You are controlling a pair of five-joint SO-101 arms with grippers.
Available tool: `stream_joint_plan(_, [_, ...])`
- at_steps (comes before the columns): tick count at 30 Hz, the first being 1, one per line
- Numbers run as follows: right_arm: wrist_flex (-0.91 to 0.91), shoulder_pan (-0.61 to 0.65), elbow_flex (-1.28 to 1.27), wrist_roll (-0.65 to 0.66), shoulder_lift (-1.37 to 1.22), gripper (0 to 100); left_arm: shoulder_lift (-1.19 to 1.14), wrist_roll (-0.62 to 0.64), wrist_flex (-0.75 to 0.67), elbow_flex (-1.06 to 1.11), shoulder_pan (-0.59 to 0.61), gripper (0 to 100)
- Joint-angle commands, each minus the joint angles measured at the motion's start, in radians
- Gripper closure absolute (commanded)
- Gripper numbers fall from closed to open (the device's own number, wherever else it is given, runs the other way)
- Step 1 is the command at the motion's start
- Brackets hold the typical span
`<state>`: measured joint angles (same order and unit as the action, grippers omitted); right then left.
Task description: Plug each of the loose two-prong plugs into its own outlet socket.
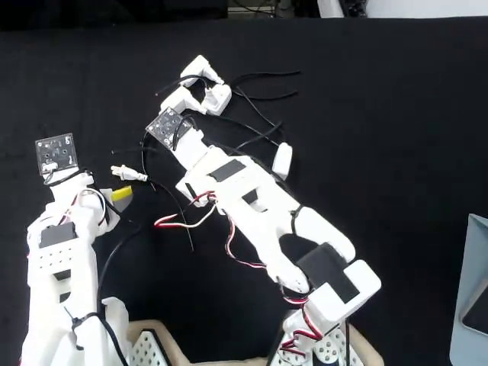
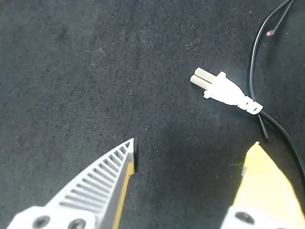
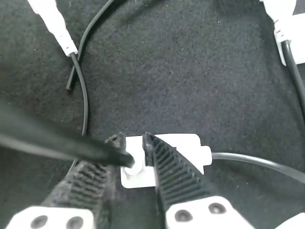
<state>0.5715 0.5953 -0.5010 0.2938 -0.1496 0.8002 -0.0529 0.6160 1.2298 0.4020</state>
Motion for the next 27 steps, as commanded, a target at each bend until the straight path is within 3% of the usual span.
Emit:
stream_joint_plan(1, [0.005,-0.017,0.036,0.005,0.068,98.7,0.017,0.009,-0.015,-0.007,0.007,65])
stream_joint_plan(7, [-0.060,-0.066,0.142,0.006,0.108,98.7,0.017,0.009,-0.015,-0.007,0.008,65])
stream_joint_plan(16, [-0.272,-0.133,0.288,0.002,-0.065,98.2,0.017,0.009,-0.015,-0.007,0.008,65])
stream_joint_plan(18, [-0.278,-0.133,0.318,0.002,-0.120,94.4,0.017,0.009,-0.015,-0.007,0.008,65])
stream_joint_plan(24, [-0.239,-0.129,0.351,0.006,-0.191,69.9,0.017,0.009,-0.015,-0.007,0.008,65])
stream_joint_plan(27, [-0.098,-0.123,0.358,0.006,-0.117,69.4,0.017,0.009,-0.015,-0.007,0.008,65])
